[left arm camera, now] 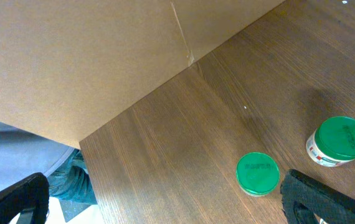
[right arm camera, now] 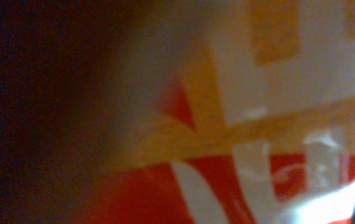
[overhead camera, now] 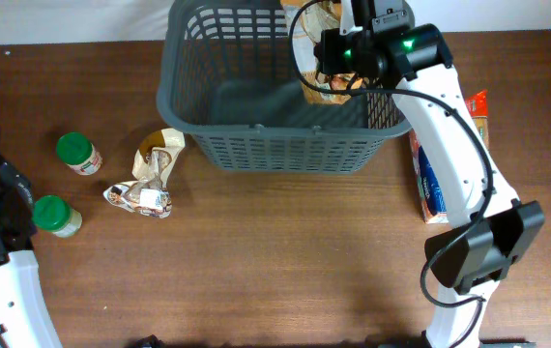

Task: Pack container
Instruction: 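Drop the tan snack bag into the basket with the right gripper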

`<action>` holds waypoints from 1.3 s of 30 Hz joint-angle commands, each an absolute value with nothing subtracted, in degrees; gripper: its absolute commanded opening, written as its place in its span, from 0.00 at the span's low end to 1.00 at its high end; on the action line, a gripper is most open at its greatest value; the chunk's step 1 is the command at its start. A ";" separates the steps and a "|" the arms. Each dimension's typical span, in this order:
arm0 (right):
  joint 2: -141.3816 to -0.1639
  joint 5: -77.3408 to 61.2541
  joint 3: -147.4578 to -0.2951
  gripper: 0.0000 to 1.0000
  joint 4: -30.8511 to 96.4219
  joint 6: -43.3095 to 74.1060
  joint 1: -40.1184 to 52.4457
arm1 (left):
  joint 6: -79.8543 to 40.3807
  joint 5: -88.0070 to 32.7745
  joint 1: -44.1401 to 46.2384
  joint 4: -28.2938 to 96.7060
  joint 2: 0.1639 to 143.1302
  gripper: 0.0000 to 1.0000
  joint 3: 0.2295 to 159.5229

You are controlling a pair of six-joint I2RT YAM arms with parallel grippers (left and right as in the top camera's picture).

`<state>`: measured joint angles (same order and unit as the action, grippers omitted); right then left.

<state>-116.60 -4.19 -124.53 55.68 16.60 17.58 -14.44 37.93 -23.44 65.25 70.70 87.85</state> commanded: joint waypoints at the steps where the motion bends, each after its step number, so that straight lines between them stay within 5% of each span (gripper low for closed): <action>1: -118.89 0.89 -124.66 0.04 60.23 27.79 17.23 | -15.18 37.69 -23.79 65.14 70.81 0.99 88.05; 29: -119.44 9.93 -122.74 0.04 69.69 37.78 17.28 | -15.18 37.69 -23.79 65.14 70.81 0.99 88.05; 36: -119.31 9.74 -122.10 0.71 69.21 33.85 17.26 | -15.18 37.69 -23.79 65.14 70.81 0.99 88.05; 39: -118.54 9.74 -122.85 0.78 68.66 28.69 17.23 | -15.18 37.69 -23.79 65.14 70.81 0.99 88.05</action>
<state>-121.75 8.21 -121.47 69.36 33.80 17.30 -14.44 37.93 -23.44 65.25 70.72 87.85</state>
